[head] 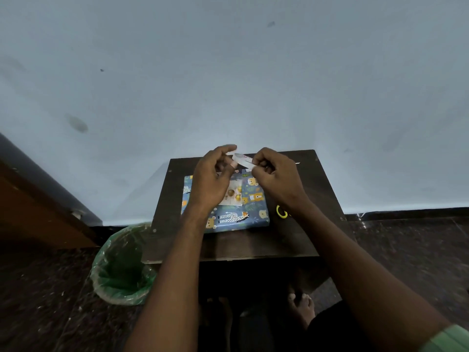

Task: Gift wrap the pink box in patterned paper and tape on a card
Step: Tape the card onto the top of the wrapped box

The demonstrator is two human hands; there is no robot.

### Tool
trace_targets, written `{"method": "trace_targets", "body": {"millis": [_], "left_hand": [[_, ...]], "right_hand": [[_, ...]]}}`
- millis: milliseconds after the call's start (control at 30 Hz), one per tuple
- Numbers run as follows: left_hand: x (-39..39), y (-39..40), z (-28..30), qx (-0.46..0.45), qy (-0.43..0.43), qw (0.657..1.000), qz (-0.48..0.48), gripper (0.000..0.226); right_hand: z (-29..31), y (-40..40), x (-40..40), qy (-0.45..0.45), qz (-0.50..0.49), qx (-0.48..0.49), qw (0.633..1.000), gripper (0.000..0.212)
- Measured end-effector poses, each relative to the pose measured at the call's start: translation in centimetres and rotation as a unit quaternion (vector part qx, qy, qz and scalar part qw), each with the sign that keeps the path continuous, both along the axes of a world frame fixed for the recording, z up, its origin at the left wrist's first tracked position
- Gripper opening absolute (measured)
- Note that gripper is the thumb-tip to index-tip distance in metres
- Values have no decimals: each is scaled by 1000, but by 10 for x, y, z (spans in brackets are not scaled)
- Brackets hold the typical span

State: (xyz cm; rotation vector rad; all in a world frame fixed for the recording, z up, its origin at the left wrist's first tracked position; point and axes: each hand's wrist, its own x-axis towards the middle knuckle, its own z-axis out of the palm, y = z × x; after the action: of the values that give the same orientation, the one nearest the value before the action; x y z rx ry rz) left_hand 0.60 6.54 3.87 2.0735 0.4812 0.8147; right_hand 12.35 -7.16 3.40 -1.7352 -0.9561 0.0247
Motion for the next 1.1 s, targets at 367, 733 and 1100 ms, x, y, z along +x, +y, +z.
{"method": "trace_targets", "body": {"millis": [367,733,1100], "left_hand": [[-25,9,20,-19,-21,999,19,8],[-21,-3,30,-210,-141,967,10,15],[-23,0,29,-269,-126,954,30,17]], "right_hand": [[6,10,-9,-131,62,19,989,13],[14,16,-19,-56,77,54,994,16],[4,16,-7,-22,112,-60,992,15]]}}
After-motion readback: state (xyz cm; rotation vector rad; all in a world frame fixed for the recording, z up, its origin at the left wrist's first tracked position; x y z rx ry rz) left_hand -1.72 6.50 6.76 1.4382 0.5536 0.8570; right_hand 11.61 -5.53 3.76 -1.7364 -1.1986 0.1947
